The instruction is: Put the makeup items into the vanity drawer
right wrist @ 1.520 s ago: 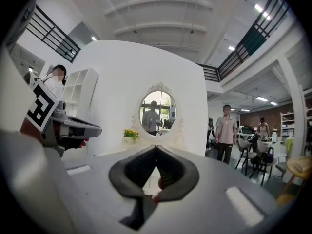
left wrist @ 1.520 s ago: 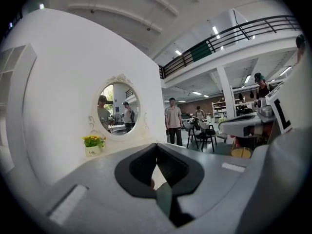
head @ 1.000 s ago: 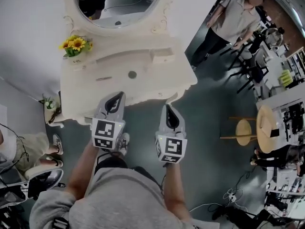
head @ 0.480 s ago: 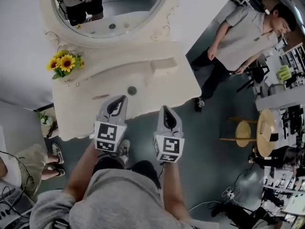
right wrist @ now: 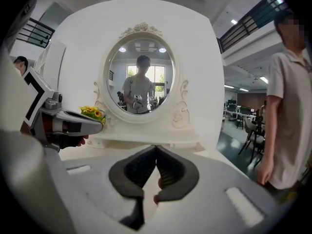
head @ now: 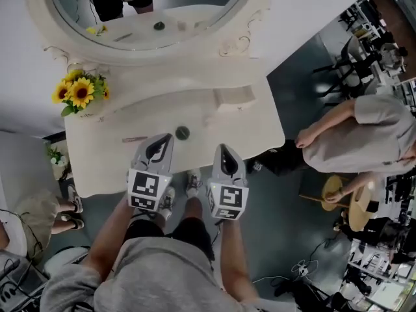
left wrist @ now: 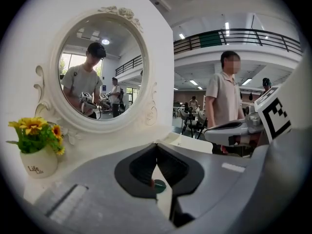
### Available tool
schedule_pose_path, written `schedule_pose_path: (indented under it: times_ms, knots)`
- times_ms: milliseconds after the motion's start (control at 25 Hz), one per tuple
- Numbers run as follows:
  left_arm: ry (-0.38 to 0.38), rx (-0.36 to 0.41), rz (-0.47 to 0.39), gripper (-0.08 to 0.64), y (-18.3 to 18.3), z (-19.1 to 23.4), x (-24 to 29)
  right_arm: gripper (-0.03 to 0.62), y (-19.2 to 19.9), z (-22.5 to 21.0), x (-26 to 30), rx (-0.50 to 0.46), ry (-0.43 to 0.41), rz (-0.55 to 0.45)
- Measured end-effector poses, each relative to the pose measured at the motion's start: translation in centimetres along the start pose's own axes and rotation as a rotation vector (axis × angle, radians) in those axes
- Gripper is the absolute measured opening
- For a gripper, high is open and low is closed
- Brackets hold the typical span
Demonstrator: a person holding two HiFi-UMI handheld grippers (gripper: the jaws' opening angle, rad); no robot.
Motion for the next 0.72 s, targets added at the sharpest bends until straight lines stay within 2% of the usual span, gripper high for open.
schedule_pose_path:
  times_ms: [400, 440, 520, 560, 720]
  knots:
    - [-0.098, -0.066, 0.113, 0.011, 6.5, 1.5, 4.4, 0.004, 6.9, -2.3, 7.6, 0.047, -0.086, 0.131]
    - [-0.106, -0.074, 0.125, 0.011, 7.1, 1.7, 4.8, 0.034, 7.6, -2.3, 8.3, 0.053, -0.098, 0.143]
    - [-0.117, -0.087, 0.143, 0.011, 8.1, 1.7, 5.5, 0.16, 9.1, -2.3, 9.5, 0.066, -0.135, 0.182]
    - [-0.118, -0.091, 0.149, 0.011, 8.5, 1.7, 5.8, 0.192, 9.8, -2.4, 10.0, 0.067, -0.149, 0.205]
    - [-0.125, -0.1, 0.179, 0.011, 10.0, 1.5, 6.5, 0.202, 11.8, -2.7, 11.4, 0.062, -0.164, 0.256]
Point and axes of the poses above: the fingertips, and each gripper's own axes: x forward along the fingers, z to its left, y out of its underside, the point moved 7 cm from there along -x, backward along the fingers, and after that the axes turned 13 degrees about -z, right-handed, at the moved point
